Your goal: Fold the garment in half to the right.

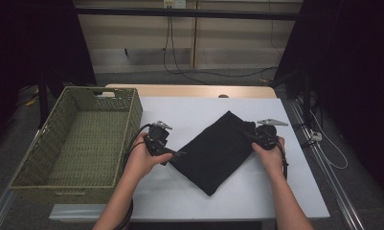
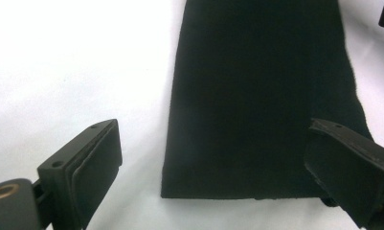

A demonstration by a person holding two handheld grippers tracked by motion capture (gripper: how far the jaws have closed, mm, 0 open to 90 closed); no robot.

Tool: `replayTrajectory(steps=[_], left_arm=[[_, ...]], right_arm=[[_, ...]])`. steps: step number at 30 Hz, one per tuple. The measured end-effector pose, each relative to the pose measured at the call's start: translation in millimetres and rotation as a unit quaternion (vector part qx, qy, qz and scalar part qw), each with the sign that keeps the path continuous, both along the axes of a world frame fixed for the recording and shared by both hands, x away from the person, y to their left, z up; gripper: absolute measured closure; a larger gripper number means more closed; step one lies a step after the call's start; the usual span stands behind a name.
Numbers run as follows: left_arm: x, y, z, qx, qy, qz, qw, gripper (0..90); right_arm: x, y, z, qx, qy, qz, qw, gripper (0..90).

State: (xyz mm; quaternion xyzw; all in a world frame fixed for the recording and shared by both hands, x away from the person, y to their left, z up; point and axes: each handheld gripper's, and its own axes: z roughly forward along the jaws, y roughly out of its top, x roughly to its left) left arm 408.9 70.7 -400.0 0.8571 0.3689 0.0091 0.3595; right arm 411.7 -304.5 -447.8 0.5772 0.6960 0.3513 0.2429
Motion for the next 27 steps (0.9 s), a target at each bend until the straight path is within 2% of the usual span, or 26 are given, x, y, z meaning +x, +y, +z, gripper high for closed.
replayTrajectory(steps=[2,4,6,9,11,12,14,16,18,20,22,25,27], left_arm=[[0.4,0.2,0.4,0.000,0.000,-0.002,1.0000,6.2],[0.5,0.2,0.4,0.000,0.000,-0.002,1.0000,6.2],[0.1,-0.5,0.3,0.000,-0.001,0.000,1.0000,6.2],[-0.2,-0.6,0.3,-0.001,0.001,0.000,1.0000,6.3],[-0.7,-0.7,0.3,-0.001,0.000,0.001,1.0000,6.3],[-0.5,-0.6,0.1,-0.001,0.001,-0.001,1.0000,6.3],[-0.7,-1.2,-0.1,0.001,-0.001,0.002,1.0000,6.3],[-0.7,-1.6,-0.3,-0.001,0.002,-0.003,1.0000,6.3],[-1.0,-1.8,-0.4,-0.001,0.002,-0.003,1.0000,6.3],[-1.3,-1.9,-0.1,-0.001,0.002,-0.004,1.0000,6.3],[-1.6,-2.0,0.7,-0.001,-0.001,-0.004,1.0000,6.3],[-1.9,-0.7,1.6,-0.006,0.000,-0.004,1.0000,6.3],[-1.8,0.6,2.4,-0.003,-0.001,-0.003,1.0000,6.3]], right_arm=[[-3.3,-5.6,3.5,-0.013,-0.015,-0.008,0.9998,48.2],[-5.7,-12.9,6.8,0.007,-0.020,-0.018,0.9996,42.9],[-7.5,-17.8,7.5,0.010,-0.024,-0.010,0.9996,43.4],[-9.7,-19.0,6.1,0.002,-0.020,-0.007,0.9998,40.1],[-10.8,-17.4,4.9,-0.005,-0.017,-0.006,0.9998,33.7],[-11.7,-16.1,4.4,0.003,-0.010,-0.004,0.9999,32.6],[-10.7,-12.4,1.9,0.000,0.000,0.001,1.0000,24.0],[-8.9,-7.7,-1.1,-0.023,0.005,0.021,0.9995,25.2],[-5.9,-2.4,-5.2,-0.033,0.014,0.022,0.9991,21.5],[-4.3,1.1,-6.9,-0.055,0.014,0.024,0.9981,20.6],[-5.1,1.5,-2.1,-0.050,0.003,0.018,0.9986,21.9],[-5.9,-0.3,7.3,-0.046,-0.013,0.008,0.9988,18.0],[-4.3,-1.3,5.8,-0.035,-0.016,0.011,0.9992,14.7]])
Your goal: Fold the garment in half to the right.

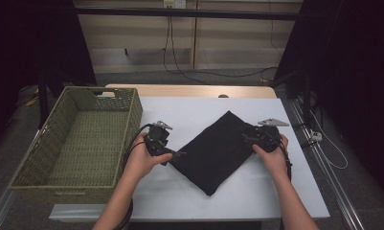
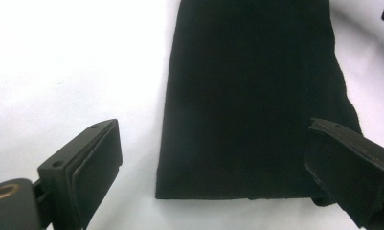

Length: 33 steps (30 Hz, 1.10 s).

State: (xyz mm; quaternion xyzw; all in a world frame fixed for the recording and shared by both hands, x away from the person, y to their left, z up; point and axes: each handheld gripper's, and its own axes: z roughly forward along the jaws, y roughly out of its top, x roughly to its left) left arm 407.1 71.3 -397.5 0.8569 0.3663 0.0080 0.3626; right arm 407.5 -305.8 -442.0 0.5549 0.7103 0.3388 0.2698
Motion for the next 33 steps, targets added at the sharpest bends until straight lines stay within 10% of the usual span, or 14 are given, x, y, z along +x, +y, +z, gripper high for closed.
replayTrajectory(steps=[15,23,27,33], left_arm=[[-1.3,4.4,-0.6,-0.002,0.001,0.008,1.0000,6.5],[-1.4,5.9,-0.5,-0.003,-0.002,0.009,0.9999,7.5],[-2.2,4.4,-1.2,0.002,-0.005,0.010,0.9999,7.7],[-4.0,3.8,-1.1,-0.001,-0.009,0.007,0.9999,7.8]], right_arm=[[11.7,-5.1,-13.9,0.002,0.079,0.013,0.9968,23.9],[9.1,2.1,-10.1,0.009,0.089,0.008,0.9960,43.9],[7.7,-2.4,-10.0,0.051,0.089,0.010,0.9946,72.4],[6.7,0.1,-9.6,0.054,0.089,0.005,0.9945,77.4]])
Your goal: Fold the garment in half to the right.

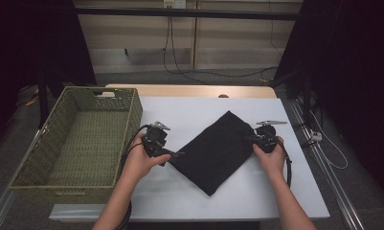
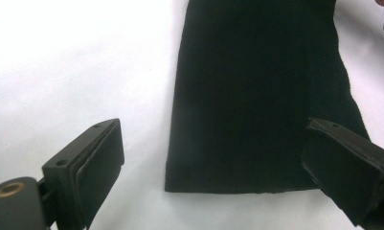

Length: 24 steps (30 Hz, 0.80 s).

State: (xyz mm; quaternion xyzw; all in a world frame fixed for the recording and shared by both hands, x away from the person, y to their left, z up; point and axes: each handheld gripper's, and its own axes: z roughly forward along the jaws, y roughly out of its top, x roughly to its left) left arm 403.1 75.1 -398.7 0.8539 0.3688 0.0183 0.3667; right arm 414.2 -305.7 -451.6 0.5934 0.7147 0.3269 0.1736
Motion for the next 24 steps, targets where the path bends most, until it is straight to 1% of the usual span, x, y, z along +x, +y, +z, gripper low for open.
replayTrajectory(steps=[1,2,3,4,5,6,7,8,9,11,13,14,15,16,17,18,20,21,22,23,24], left_arm=[[-0.1,-0.2,-0.3,0.001,-0.001,-0.002,1.0000,7.9],[-0.4,-1.6,-1.6,0.000,0.001,-0.001,1.0000,8.3],[-0.2,-2.0,-2.4,0.002,-0.001,0.000,1.0000,8.3],[-0.2,-2.6,-3.1,0.002,-0.001,0.000,1.0000,8.3],[-0.2,-2.9,-3.5,0.001,0.002,-0.001,1.0000,8.4],[-0.2,-3.2,-4.1,0.000,0.002,-0.001,1.0000,8.6],[-0.2,-3.5,-4.7,-0.001,0.002,-0.001,1.0000,9.0],[-0.1,-3.6,-5.1,-0.002,0.002,-0.001,1.0000,9.0],[-0.2,-3.9,-5.5,-0.001,0.002,0.000,1.0000,9.2],[-0.3,-4.0,-5.7,-0.001,0.005,-0.002,1.0000,10.1],[-0.9,-4.7,-6.4,-0.002,0.006,-0.003,1.0000,10.9],[-1.6,-5.4,-6.7,0.001,0.003,-0.001,1.0000,11.1],[-1.9,-5.4,-6.7,0.000,0.002,-0.005,1.0000,11.5],[-2.7,-6.0,-6.7,0.002,-0.003,-0.002,1.0000,12.3],[-3.5,-6.1,-6.3,0.006,0.000,0.002,1.0000,12.8],[-3.8,-6.3,-6.7,0.010,0.001,0.006,0.9999,12.7],[-3.7,-5.6,-8.2,0.011,0.007,0.015,0.9998,12.1],[-3.7,-5.0,-9.1,0.016,0.008,0.020,0.9996,13.1],[-3.6,-4.6,-10.2,0.020,0.006,0.021,0.9996,14.3],[-3.7,-4.6,-11.7,0.020,0.006,0.025,0.9995,14.5],[-3.5,-4.5,-13.2,0.020,0.007,0.025,0.9994,15.0]], right_arm=[[0.5,0.7,-0.8,-0.008,-0.011,0.007,0.9999,77.8],[0.6,0.6,-0.7,-0.012,-0.013,0.008,0.9998,78.0],[0.5,1.0,-0.2,-0.009,-0.011,0.007,0.9999,78.1],[1.1,0.2,-0.7,-0.006,-0.016,0.008,0.9998,78.1],[0.2,-0.5,0.0,0.000,-0.011,0.009,0.9999,78.2],[0.7,-2.1,-0.1,0.008,-0.015,0.012,0.9998,78.3],[-0.8,-2.1,1.3,0.026,-0.009,0.003,0.9996,78.3],[-0.2,-4.7,1.8,0.034,-0.020,0.012,0.9991,78.3],[-0.9,-4.7,3.5,0.046,-0.019,0.011,0.9987,78.4],[-1.8,-5.0,7.2,0.046,-0.037,0.021,0.9981,78.4],[-2.8,-3.1,10.6,0.051,-0.038,0.028,0.9976,78.4],[-3.1,-2.1,11.6,0.055,-0.044,0.032,0.9970,78.4],[-3.7,-1.1,12.8,0.056,-0.044,0.031,0.9970,78.4],[-3.8,-0.2,13.6,0.059,-0.047,0.032,0.9966,78.3],[-4.2,0.6,14.8,0.062,-0.046,0.034,0.9964,78.3],[-3.9,1.2,15.3,0.059,-0.051,0.036,0.9963,78.3],[-4.5,2.6,16.5,0.052,-0.054,0.036,0.9965,78.2],[-4.6,2.7,16.4,0.050,-0.055,0.041,0.9964,78.2],[-4.8,2.8,16.2,0.047,-0.056,0.040,0.9965,78.2],[-5.2,2.7,16.2,0.047,-0.054,0.036,0.9968,78.2],[-4.9,2.1,15.6,0.048,-0.057,0.037,0.9966,78.1]])
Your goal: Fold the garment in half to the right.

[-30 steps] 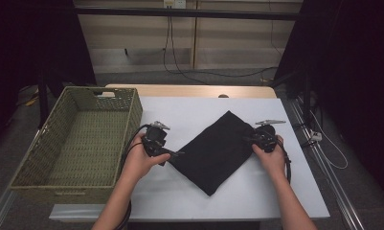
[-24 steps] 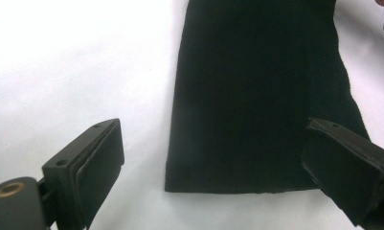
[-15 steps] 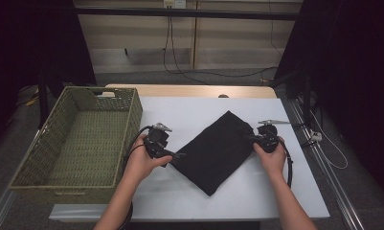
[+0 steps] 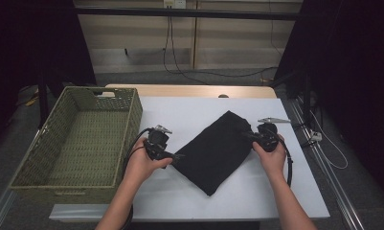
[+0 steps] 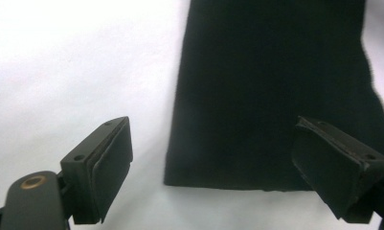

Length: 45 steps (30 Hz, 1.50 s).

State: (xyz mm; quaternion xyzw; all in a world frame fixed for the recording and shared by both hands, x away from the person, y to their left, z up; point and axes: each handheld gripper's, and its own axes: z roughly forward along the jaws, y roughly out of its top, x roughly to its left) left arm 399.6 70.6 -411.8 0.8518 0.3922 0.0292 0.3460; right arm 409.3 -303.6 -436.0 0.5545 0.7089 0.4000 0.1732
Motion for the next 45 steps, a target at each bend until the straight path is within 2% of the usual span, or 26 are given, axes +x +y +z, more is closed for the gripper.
replayTrajectory(steps=[10,16,17,20,22,23,24,28,29,30,32,33,34,36,38,39,42,45], left_arm=[[1.1,-7.1,-20.8,0.018,-0.010,0.004,0.9998,24.2],[0.0,-12.3,-27.2,0.034,-0.018,-0.012,0.9992,28.3],[0.4,-11.7,-27.3,0.045,-0.022,-0.025,0.9984,29.0],[-2.2,-14.2,-31.5,0.041,-0.023,-0.016,0.9988,29.9],[-3.7,-14.5,-32.0,0.042,-0.035,-0.019,0.9983,30.8],[-4.2,-13.5,-32.3,0.053,-0.041,-0.028,0.9974,30.8],[-6.6,-14.9,-34.2,0.040,-0.042,-0.012,0.9983,30.8],[-10.3,-14.0,-35.6,0.032,-0.051,-0.016,0.9981,34.7],[-11.9,-14.0,-35.3,0.029,-0.048,-0.012,0.9984,37.2],[-11.8,-13.8,-35.0,0.032,-0.052,-0.018,0.9980,39.7],[-14.0,-16.2,-33.9,0.030,-0.045,-0.018,0.9984,45.4],[-13.6,-16.3,-33.3,0.034,-0.048,-0.028,0.9979,48.3],[-14.2,-17.0,-33.8,0.031,-0.044,-0.024,0.9982,49.7],[-14.1,-16.0,-34.3,0.026,-0.043,-0.020,0.9985,50.1],[-13.6,-14.9,-34.6,0.026,-0.046,-0.028,0.9982,50.9],[-14.6,-15.7,-34.5,0.027,-0.043,-0.022,0.9985,51.4],[-13.8,-16.2,-33.4,0.029,-0.045,-0.031,0.9981,55.3],[-14.9,-16.3,-34.2,0.020,-0.035,-0.024,0.9989,58.9]], right_arm=[[-1.8,1.2,1.3,-0.004,-0.004,-0.001,1.0000,78.1],[-2.3,0.4,0.9,-0.003,-0.001,-0.006,1.0000,78.1],[-2.4,0.4,0.6,-0.003,-0.003,-0.006,1.0000,78.1],[-2.9,0.8,0.4,-0.004,-0.005,-0.008,0.9999,78.0],[-3.0,1.1,0.3,-0.006,-0.005,-0.006,1.0000,78.0],[-3.0,1.3,0.0,-0.006,-0.005,-0.007,0.9999,78.0],[-3.2,1.8,-0.1,-0.006,-0.004,-0.007,0.9999,78.0],[-3.8,3.2,0.3,-0.009,-0.005,-0.010,0.9999,78.0],[-4.0,3.8,0.3,-0.009,-0.006,-0.012,0.9999,78.0],[-3.8,3.8,0.1,-0.010,-0.008,-0.008,0.9999,78.0],[-4.7,4.9,0.4,-0.010,-0.007,-0.012,0.9999,78.0],[-5.2,5.0,0.4,-0.010,-0.008,-0.015,0.9998,78.0],[-5.8,4.9,0.7,-0.010,-0.007,-0.014,0.9998,78.0],[-6.6,4.6,0.6,-0.009,-0.011,-0.012,0.9998,78.0],[-7.1,4.9,0.1,-0.008,-0.010,-0.013,0.9998,77.9],[-7.1,5.2,-0.5,-0.008,-0.012,-0.015,0.9998,78.0],[-7.5,5.0,-0.9,-0.009,-0.011,-0.017,0.9998,78.0],[-8.0,5.4,-0.8,-0.009,-0.013,-0.021,0.9997,78.0]])
